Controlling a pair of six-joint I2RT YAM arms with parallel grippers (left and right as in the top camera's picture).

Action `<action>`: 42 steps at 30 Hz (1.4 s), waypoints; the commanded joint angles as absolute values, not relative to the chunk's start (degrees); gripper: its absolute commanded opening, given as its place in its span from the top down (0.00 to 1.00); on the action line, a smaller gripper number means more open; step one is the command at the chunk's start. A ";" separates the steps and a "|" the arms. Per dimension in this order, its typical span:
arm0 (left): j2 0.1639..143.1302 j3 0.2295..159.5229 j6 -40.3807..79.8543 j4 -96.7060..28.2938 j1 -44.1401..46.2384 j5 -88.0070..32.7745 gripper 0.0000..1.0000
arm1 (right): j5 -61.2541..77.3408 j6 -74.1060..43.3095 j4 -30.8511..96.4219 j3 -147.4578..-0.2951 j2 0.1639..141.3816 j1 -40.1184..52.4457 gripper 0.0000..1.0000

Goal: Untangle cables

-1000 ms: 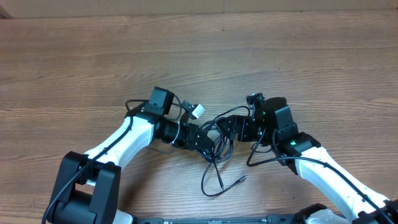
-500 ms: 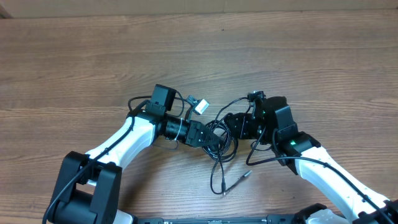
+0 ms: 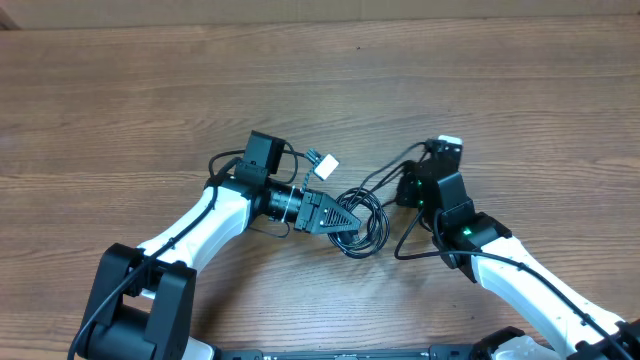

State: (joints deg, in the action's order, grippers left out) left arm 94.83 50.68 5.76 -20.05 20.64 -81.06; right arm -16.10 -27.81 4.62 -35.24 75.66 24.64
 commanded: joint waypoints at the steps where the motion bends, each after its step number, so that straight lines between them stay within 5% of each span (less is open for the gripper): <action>1: 93.51 51.27 3.84 -20.75 20.12 -88.14 0.96 | -36.29 -28.49 5.74 -35.97 76.01 22.72 0.84; 12: 93.51 51.27 15.20 -22.48 16.95 -58.46 0.96 | -36.23 -28.77 10.04 -35.97 76.01 22.74 0.74; 13: 93.51 51.27 16.21 -23.09 16.95 -55.33 0.96 | -34.87 -28.75 10.26 -35.97 76.01 22.74 0.68; 16: 93.51 51.27 19.99 -26.59 16.95 -43.09 0.96 | -22.90 -28.75 10.41 -35.97 76.01 22.74 0.27; 17: 93.54 51.27 20.60 -27.38 16.95 -40.82 0.96 | -19.64 -28.75 10.41 -35.97 76.01 22.74 0.22; 18: 93.54 51.27 21.10 -28.23 16.97 -38.68 0.96 | -14.81 -28.75 10.44 -35.97 76.01 22.74 0.04; 19: 93.54 51.27 21.28 -28.71 16.97 -37.76 0.96 | -11.05 -28.75 10.48 -35.97 76.01 22.74 0.00; 25: 93.54 51.27 21.28 -32.34 17.08 -31.33 0.94 | 9.34 -30.00 11.73 -35.97 76.01 22.81 0.00; 32: 93.54 51.27 21.43 -37.30 17.10 -26.94 0.96 | 22.48 -45.43 15.07 -35.97 76.01 22.81 0.00; 42: 93.51 51.27 16.93 -37.08 21.89 -27.62 0.96 | 27.51 -69.38 14.24 -35.97 76.18 25.85 0.00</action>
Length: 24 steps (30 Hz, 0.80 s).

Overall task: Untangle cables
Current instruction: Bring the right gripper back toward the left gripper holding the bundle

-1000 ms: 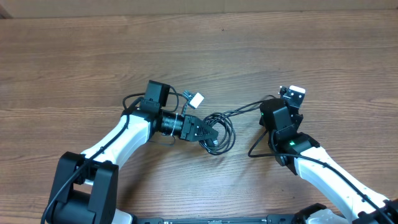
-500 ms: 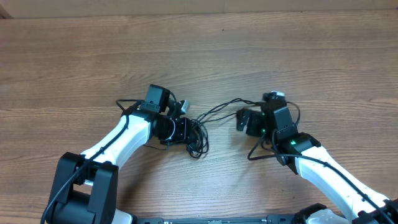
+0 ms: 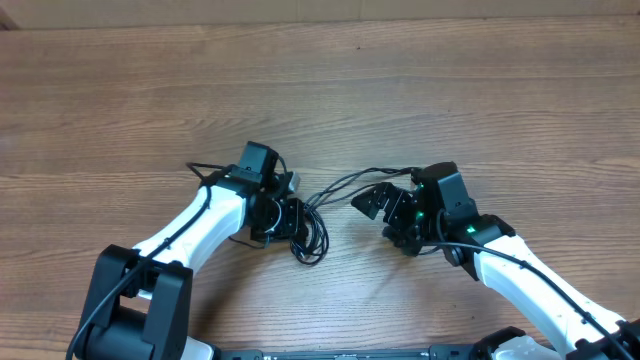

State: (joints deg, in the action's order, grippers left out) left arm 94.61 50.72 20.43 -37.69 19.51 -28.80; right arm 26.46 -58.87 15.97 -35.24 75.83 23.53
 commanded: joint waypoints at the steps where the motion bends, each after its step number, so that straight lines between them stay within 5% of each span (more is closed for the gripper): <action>1: 93.51 51.27 16.67 -36.69 22.44 -27.59 0.96 | 26.28 -70.19 13.61 -35.97 76.40 26.61 0.00; 19: 86.17 51.27 12.27 -37.17 29.21 -21.85 0.96 | 13.56 -81.41 -2.94 -35.97 86.13 29.52 0.01; 24: 85.71 51.27 10.68 -38.41 30.89 -21.08 0.96 | 13.78 -81.38 -3.20 -35.97 86.13 29.52 0.34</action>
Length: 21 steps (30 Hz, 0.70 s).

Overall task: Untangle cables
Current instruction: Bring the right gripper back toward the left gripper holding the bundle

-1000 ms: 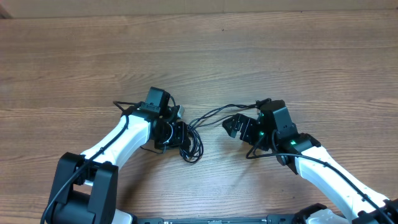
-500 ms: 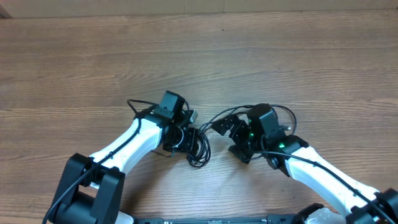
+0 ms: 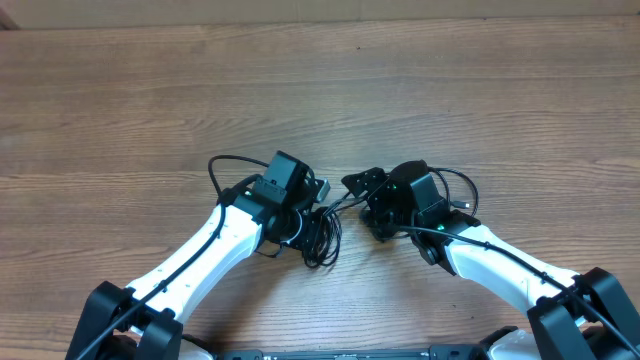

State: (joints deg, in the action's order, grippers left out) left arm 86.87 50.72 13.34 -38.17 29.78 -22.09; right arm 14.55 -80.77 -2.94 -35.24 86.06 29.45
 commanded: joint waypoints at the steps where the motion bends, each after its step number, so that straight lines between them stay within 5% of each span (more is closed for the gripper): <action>1: 85.71 51.27 10.70 -38.61 31.27 -20.25 0.96 | 14.04 -81.36 -3.20 -35.97 86.13 29.54 0.43; 5: 85.71 51.27 10.70 -38.87 32.10 -17.63 0.96 | 15.81 -78.87 -3.20 -35.97 86.13 29.54 0.72; 11: 85.71 51.27 10.66 -38.94 32.12 -17.08 0.96 | 18.83 -70.94 -3.20 -35.97 86.13 29.52 0.96; 20: 85.71 51.27 10.96 -39.00 32.12 -13.98 0.96 | 21.32 -66.11 -4.43 -35.97 86.11 29.52 0.96; 21: 85.71 51.27 11.44 -38.96 32.12 -13.98 0.96 | 21.32 -66.13 -4.34 -35.97 86.13 29.52 0.86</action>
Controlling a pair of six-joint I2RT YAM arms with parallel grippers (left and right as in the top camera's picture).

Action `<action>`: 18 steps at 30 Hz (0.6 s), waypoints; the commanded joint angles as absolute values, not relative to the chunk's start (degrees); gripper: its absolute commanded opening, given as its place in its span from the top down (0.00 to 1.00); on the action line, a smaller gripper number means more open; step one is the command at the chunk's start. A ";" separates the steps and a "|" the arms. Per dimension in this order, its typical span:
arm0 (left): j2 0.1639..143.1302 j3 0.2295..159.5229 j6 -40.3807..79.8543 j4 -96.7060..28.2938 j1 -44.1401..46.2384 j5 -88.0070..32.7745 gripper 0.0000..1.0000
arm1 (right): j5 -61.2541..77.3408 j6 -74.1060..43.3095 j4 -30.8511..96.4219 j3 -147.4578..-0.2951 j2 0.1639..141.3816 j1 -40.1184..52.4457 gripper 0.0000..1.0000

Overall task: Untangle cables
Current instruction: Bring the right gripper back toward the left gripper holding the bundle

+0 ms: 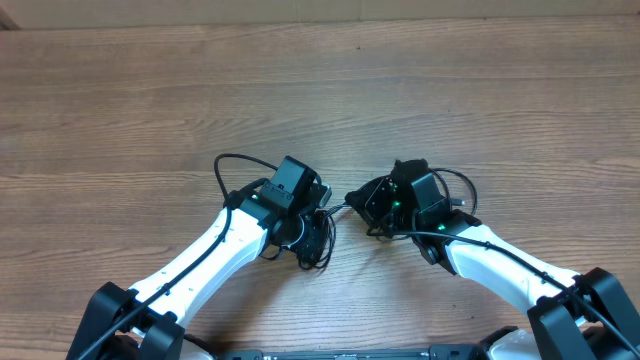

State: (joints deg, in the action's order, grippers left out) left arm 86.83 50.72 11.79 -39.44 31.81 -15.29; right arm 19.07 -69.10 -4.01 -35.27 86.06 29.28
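Note:
A black cable bundle (316,243) hangs in loops under my left gripper (312,222), which points down at the table and appears shut on it, its fingers mostly hidden by the wrist. A thin strand (338,208) runs from the bundle to my right gripper (358,197). The right gripper points left and seems shut on the strand's end. The two grippers sit close together near the table's middle front.
The brown wooden table (320,90) lies all around. The left arm's own black lead (235,165) arcs out behind its wrist, and another lead (462,185) loops beside the right wrist.
Both grippers have shifted a little. The left wrist is slightly further right and lower, and the right gripper has drawn back slightly to the right. The strand between them remains short.
At first my left gripper lay flat, holding the coil in the table's middle, the right gripper upright beside it. Then the left was further left with the bundle and strands stretched to the right gripper. Later both arms stood close together, as they do now.

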 commanded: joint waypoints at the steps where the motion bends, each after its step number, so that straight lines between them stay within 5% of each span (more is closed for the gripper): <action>1: 85.71 51.27 12.03 -38.92 32.12 -13.98 0.96 | 21.28 -66.13 -4.25 -35.97 86.13 29.52 0.79; 3: 85.71 51.27 12.91 -38.48 32.12 -15.42 0.96 | 21.04 -66.15 -4.27 -35.97 86.13 29.63 0.58; 10: 85.71 51.27 11.75 -37.63 32.29 -20.62 0.96 | 19.99 -72.12 -4.25 -35.97 86.13 29.63 0.52; 14: 85.71 51.27 11.60 -37.17 32.29 -20.56 0.96 | 19.99 -77.43 -4.43 -35.97 86.13 29.63 0.66; 18: 85.71 51.27 11.55 -37.21 32.29 -18.68 0.96 | 20.25 -77.36 -3.86 -35.97 86.13 29.63 0.92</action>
